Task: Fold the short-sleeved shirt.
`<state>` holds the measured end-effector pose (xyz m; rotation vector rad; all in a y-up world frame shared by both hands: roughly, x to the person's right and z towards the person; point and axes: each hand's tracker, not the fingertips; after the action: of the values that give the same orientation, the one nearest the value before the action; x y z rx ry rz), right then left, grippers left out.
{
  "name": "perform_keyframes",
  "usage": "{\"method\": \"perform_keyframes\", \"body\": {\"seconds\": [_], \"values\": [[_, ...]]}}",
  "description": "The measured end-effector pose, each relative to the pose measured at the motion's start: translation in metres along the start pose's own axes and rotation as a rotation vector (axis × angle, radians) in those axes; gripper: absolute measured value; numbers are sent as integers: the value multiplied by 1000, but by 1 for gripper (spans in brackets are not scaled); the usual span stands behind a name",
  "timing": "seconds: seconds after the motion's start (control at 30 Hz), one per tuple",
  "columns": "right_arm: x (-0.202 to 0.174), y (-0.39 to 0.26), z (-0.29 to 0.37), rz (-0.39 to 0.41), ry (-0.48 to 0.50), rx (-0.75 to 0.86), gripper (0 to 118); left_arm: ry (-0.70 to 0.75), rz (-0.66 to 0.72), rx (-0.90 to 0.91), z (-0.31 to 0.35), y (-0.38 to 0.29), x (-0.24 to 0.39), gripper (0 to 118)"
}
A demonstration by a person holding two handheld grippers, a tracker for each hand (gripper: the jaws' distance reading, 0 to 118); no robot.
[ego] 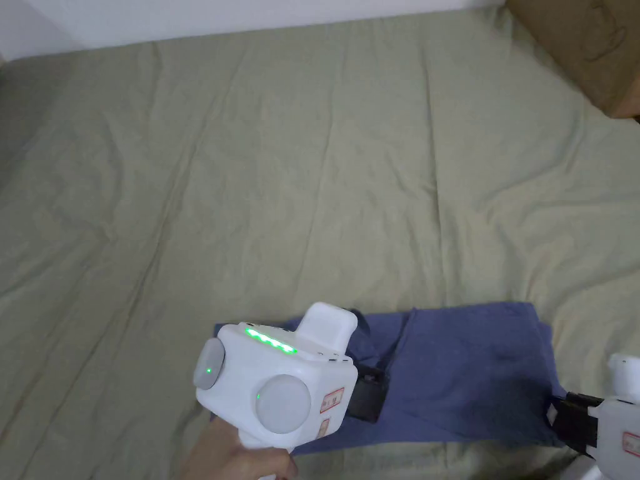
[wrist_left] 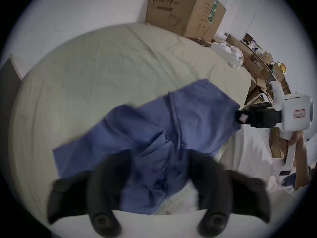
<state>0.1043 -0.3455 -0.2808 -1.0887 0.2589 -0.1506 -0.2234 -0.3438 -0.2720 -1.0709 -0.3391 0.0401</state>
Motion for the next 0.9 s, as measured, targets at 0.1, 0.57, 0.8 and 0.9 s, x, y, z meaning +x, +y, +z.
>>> {"method": "perform_keyframes", "body": {"seconds": [0.1,0.57,0.8,0.9], "values": [[4,-1,4,-7,-13,3,0,0,54,10,14,-2,-7,102],[-24,7,11,64,26,42,0,-58,433,97,37,-27,-81,1],[-24,7,14,75,14,38,0,-258,420,27,-9,-26,-49,1],[-23,7,16,84,3,35,0,-254,359,-10,-20,-26,-34,1]]}}
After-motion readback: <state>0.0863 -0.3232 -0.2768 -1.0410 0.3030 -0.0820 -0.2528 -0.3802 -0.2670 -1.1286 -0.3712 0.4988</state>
